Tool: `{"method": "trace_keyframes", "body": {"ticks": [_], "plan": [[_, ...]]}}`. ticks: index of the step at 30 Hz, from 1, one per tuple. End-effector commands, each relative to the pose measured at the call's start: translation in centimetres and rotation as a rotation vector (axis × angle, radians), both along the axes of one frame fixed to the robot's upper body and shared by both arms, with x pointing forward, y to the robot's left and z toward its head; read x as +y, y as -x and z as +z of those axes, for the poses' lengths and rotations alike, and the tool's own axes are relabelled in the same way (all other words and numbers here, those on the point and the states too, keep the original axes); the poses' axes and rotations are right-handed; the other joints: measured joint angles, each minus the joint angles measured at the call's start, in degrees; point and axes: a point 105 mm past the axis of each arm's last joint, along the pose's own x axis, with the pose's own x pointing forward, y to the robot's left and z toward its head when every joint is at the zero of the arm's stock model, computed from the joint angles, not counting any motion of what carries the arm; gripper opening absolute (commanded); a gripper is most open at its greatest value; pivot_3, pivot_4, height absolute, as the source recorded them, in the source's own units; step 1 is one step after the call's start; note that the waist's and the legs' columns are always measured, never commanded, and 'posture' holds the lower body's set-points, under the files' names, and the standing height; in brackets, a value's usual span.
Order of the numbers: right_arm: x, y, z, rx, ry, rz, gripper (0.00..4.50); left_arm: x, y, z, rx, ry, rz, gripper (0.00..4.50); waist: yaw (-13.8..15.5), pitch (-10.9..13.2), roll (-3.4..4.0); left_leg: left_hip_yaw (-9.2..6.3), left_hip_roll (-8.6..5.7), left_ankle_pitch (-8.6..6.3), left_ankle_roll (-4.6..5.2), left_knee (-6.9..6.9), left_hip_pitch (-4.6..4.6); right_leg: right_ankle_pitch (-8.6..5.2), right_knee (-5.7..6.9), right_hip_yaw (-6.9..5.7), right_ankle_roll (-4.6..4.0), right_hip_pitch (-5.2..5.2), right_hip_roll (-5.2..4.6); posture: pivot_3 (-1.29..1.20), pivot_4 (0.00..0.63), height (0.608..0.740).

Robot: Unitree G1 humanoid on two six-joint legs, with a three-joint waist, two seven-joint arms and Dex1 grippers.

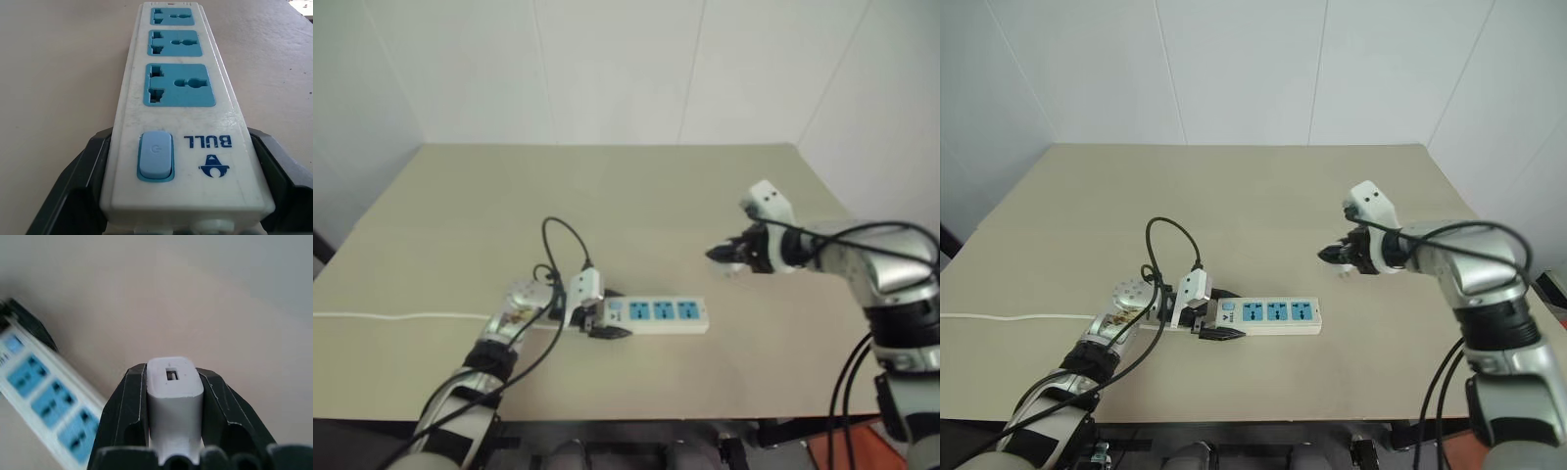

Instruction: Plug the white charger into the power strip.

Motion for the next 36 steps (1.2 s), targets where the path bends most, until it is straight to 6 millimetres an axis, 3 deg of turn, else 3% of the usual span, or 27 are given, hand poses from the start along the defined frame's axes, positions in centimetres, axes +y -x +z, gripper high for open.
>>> {"method": "trace_keyframes", "body": {"ticks": [1,10,22,36], "plan": [[1.3,0.2,2.9,-0.227,-0.152,0.040,1.14,0.6,-0.2,0.0,-0.008,-0.048,-0.010,3.31,0.0,0.0,0.00,0.00,0.00,0.00,0.00,0.01,0.00,0.00,0.01,0.00,0.00,0.00,0.00,0.00,0.150,0.740],[5.3,2.7,0.9,-0.277,-0.385,0.296,1.14,1.0,-0.5,0.1,0.004,-0.053,-0.017,3.31,-0.2,0.0,0.01,0.01,0.00,0.00,0.00,0.02,0.06,0.01,0.05,0.00,0.00,0.04,0.02,0.00,0.150,0.740],[9.4,4.5,-2.7,-0.314,-0.346,0.530,1.14,1.0,0.1,-0.2,0.025,-0.047,-0.053,3.31,-0.2,0.0,0.01,0.01,0.06,0.00,0.00,-0.02,0.22,0.00,0.04,0.00,-0.01,0.16,0.08,0.00,0.150,0.740],[11.6,3.4,-4.7,-0.332,-0.335,0.572,1.14,0.8,0.2,-0.6,0.026,-0.047,-0.030,3.31,-0.2,0.0,0.01,0.01,0.06,0.00,0.00,-0.02,0.29,0.00,0.05,0.00,-0.02,0.22,0.08,0.00,0.150,0.740]]}}
